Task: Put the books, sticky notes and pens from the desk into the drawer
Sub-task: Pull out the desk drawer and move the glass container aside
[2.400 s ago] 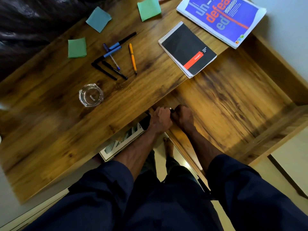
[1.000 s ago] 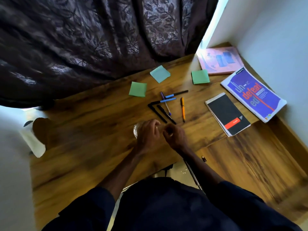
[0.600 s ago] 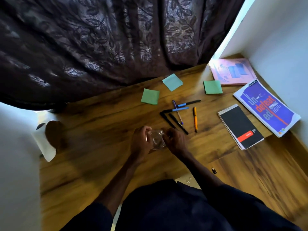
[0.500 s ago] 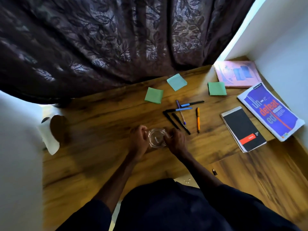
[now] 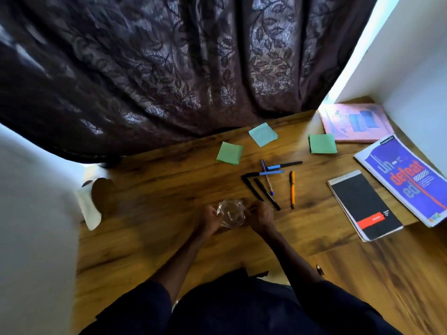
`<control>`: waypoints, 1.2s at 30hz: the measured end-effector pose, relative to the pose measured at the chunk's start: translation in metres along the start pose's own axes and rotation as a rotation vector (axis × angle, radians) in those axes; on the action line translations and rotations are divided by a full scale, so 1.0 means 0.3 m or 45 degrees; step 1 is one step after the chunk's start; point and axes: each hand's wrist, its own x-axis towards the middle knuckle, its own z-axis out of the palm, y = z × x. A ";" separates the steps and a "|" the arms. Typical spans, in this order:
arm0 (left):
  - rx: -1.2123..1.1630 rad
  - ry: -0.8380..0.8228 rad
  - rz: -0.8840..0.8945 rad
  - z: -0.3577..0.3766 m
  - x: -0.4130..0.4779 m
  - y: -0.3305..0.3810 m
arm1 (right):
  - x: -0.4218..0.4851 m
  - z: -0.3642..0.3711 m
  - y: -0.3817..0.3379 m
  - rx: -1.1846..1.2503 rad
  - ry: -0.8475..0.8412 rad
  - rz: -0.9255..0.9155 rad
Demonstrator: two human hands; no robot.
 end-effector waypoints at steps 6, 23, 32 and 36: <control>0.019 -0.193 -0.134 -0.009 0.067 0.005 | 0.047 0.001 0.023 0.134 -0.061 0.154; -0.727 0.133 -0.403 -0.221 -0.104 -0.141 | 0.042 0.118 -0.127 0.456 -0.291 0.215; -0.922 0.315 -0.410 -0.371 -0.139 -0.397 | -0.061 0.361 -0.358 0.372 -0.443 0.067; -0.985 0.442 -0.388 -0.459 -0.188 -0.509 | -0.107 0.465 -0.449 0.289 -0.473 0.028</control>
